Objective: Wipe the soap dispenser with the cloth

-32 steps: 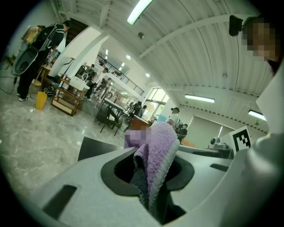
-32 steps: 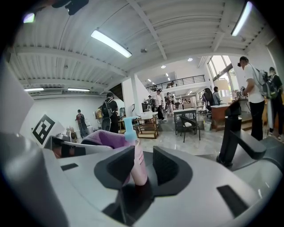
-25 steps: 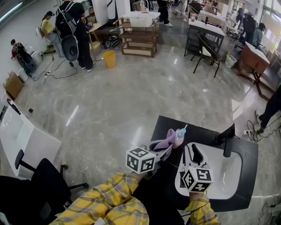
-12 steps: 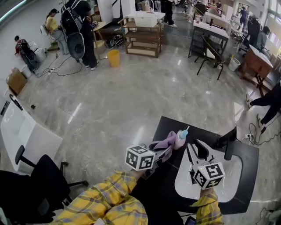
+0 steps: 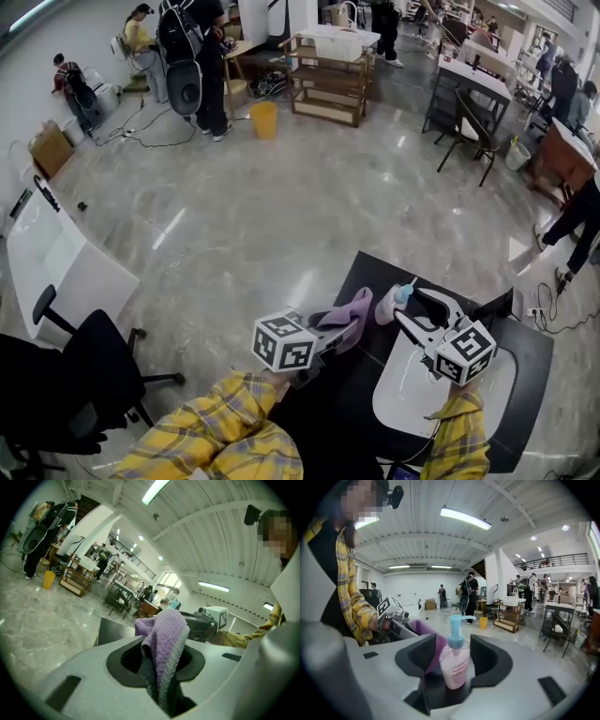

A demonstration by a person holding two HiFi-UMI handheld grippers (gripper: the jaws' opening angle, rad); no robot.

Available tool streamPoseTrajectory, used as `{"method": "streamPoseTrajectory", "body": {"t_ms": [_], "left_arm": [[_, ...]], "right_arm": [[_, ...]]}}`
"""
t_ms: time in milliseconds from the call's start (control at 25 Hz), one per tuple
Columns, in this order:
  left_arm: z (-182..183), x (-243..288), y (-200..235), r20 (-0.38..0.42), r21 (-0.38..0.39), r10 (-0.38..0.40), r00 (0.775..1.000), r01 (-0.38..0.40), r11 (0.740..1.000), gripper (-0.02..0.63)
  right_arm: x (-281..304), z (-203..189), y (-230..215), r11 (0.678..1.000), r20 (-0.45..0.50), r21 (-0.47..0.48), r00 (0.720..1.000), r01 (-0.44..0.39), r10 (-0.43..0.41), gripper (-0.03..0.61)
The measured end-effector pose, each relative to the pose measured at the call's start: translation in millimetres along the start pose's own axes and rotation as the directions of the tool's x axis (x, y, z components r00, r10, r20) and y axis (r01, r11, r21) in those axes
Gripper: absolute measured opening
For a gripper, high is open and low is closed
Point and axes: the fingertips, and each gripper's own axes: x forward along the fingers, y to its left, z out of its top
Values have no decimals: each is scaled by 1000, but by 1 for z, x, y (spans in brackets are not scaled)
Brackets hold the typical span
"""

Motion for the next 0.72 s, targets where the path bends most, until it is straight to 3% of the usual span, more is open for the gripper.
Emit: {"method": "streamPoseTrajectory", "body": {"t_ms": [320, 720], "left_arm": [[-3, -11, -1, 12, -12, -2, 1000, 2, 1000, 87], [-3, -19, -9, 18, -2, -28, 999, 28, 1000, 87]], "right_arm": [[24, -3, 3, 974, -141, -157, 980, -163, 141, 212], [34, -5, 1, 964, -144, -112, 964, -242, 225, 186]]}}
